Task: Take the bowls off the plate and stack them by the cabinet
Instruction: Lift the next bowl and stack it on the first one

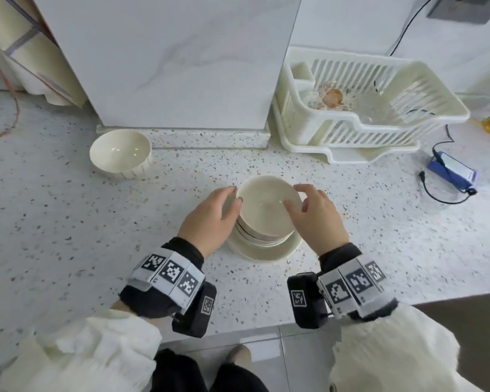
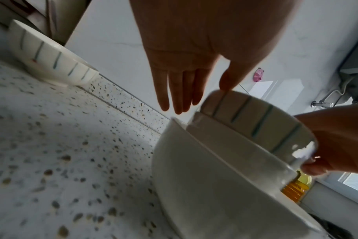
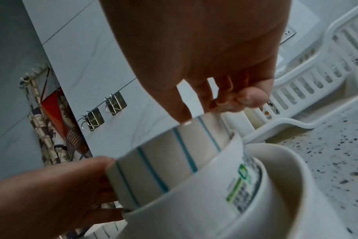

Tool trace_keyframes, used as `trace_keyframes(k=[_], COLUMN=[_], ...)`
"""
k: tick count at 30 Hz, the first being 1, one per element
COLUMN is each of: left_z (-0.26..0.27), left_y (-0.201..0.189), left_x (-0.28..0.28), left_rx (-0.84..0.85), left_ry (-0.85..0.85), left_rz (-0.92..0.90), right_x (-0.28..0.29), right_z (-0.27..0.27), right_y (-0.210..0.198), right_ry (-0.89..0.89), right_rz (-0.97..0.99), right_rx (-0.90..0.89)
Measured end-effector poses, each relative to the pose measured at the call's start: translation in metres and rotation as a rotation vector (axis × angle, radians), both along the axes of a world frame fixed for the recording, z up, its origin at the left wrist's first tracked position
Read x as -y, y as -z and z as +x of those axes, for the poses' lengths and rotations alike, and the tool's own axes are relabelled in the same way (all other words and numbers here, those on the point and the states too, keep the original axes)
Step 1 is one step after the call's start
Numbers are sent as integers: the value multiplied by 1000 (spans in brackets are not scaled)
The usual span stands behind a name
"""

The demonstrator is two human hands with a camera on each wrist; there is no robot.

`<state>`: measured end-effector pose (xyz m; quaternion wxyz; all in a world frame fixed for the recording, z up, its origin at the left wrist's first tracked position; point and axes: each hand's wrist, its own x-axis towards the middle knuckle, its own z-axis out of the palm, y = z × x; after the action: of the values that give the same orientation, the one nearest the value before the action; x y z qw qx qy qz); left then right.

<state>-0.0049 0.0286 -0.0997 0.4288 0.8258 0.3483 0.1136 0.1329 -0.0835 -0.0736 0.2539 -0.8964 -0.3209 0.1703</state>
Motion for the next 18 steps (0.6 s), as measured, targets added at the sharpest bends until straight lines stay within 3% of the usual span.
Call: trace_keyframes(k=[6, 13, 18], left_z=[6, 3, -2], left_y=[0, 4, -2], left_x=[16, 19, 10], left_rx=[-6, 8, 125], left_ry=[-47, -51, -71], left_rz=[-29, 31, -18], right_x=[7, 10, 7], right_z=[12, 12, 3], right_y=[14, 7, -12], right_ry=[-100, -126, -89], right_rz=[-95, -12, 87], right_rx=[43, 132, 161])
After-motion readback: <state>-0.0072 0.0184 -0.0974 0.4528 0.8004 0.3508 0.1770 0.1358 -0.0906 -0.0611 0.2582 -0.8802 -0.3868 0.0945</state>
